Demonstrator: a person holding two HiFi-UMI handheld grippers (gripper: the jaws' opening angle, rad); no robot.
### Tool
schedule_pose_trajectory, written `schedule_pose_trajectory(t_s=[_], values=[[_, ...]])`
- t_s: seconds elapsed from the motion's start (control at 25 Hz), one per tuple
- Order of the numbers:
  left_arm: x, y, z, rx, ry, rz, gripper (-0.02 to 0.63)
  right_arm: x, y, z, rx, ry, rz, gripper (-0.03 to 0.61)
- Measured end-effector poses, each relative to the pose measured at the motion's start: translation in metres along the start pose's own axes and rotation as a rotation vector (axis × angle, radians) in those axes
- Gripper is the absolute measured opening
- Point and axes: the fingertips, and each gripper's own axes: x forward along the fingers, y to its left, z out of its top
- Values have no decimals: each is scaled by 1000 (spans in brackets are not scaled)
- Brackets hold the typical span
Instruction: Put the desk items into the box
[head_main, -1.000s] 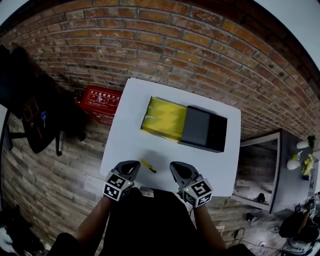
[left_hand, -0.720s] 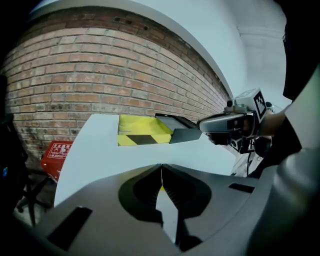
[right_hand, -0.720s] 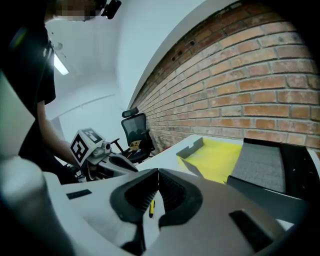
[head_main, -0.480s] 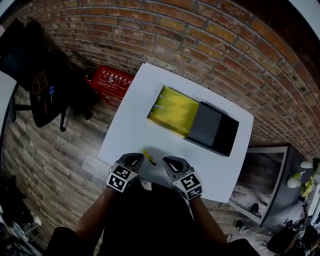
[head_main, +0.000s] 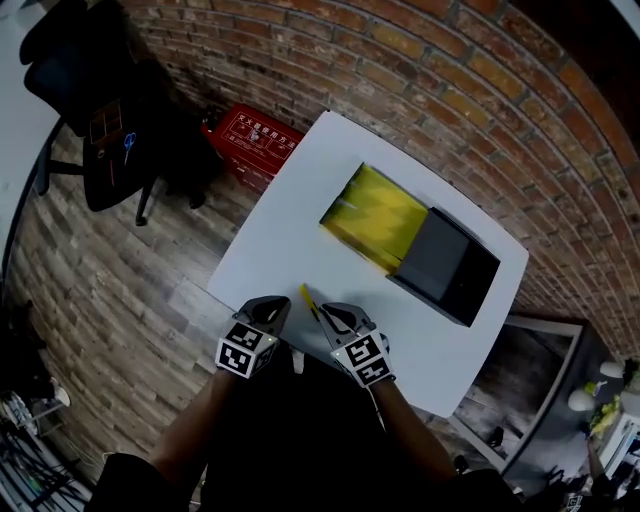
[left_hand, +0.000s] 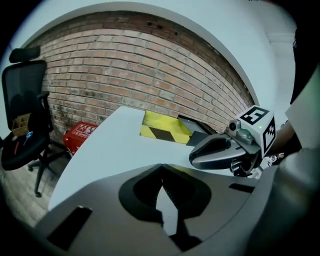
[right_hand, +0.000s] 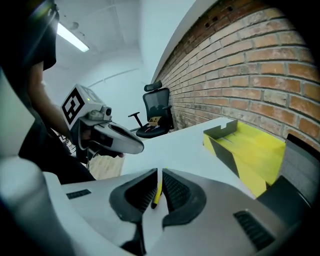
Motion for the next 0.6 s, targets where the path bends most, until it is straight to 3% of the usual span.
schedule_pose_trajectory(t_s=[0.16,0.28,0.6], values=[[-8,10,-2,-18,-15,22,14,18,6,-15,-21,64,9,30],[-16,18,-4,-24,-22,32,14,29,12,-27,-33,116,9,105],[-28,32,-7,-20,-22,38,14,49,9,-41,-46,187,-48,114]])
